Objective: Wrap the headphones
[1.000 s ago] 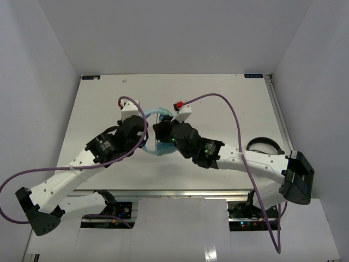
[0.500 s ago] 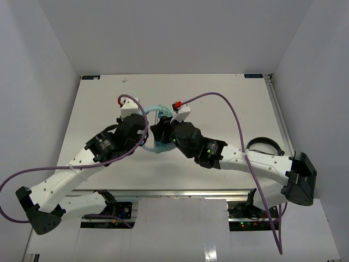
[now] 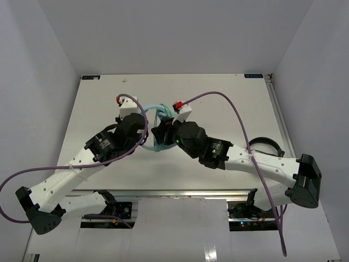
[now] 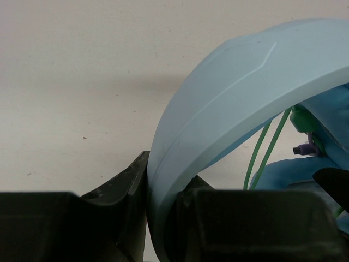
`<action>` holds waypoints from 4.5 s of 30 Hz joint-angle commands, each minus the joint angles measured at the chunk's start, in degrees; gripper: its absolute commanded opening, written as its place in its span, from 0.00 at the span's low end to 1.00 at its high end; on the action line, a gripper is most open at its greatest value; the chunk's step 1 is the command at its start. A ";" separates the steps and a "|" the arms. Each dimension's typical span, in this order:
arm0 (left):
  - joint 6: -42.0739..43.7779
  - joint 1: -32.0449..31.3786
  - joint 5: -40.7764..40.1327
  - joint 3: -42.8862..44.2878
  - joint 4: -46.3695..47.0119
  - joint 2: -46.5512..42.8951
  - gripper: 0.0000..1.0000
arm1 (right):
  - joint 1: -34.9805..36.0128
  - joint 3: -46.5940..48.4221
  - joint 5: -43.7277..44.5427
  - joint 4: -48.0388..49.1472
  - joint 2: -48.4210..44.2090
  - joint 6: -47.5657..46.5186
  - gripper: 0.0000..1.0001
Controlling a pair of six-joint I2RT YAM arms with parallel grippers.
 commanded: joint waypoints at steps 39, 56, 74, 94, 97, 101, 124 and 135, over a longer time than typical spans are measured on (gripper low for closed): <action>-3.55 0.55 -4.13 4.14 9.19 -2.81 0.00 | -0.05 -4.10 -10.79 -5.45 -21.94 -8.69 0.28; -3.12 0.52 -3.15 2.19 10.28 -2.02 0.00 | -0.20 18.05 4.32 -16.17 -12.29 -21.05 0.54; -2.94 0.59 -2.49 -0.10 11.92 -1.67 0.00 | -6.31 27.46 1.48 -22.31 1.25 -18.26 0.57; -2.94 0.50 -2.58 -0.78 12.88 -1.46 0.00 | -6.87 21.33 -1.55 -17.14 0.30 -17.29 0.26; -3.05 0.50 -2.69 -0.84 12.99 -1.29 0.00 | -6.88 20.73 -1.82 -16.79 -0.08 -17.32 0.18; -3.12 0.56 -2.91 -0.33 12.90 -0.71 0.00 | -6.81 19.43 -2.13 -16.29 -1.30 -17.41 0.10; -2.98 8.93 6.13 0.17 16.77 9.19 0.00 | -6.38 7.44 3.78 -9.90 0.24 -15.42 0.08; -2.15 9.99 6.41 -0.60 20.64 13.80 0.00 | -6.38 4.72 4.40 -3.87 5.94 -15.15 0.08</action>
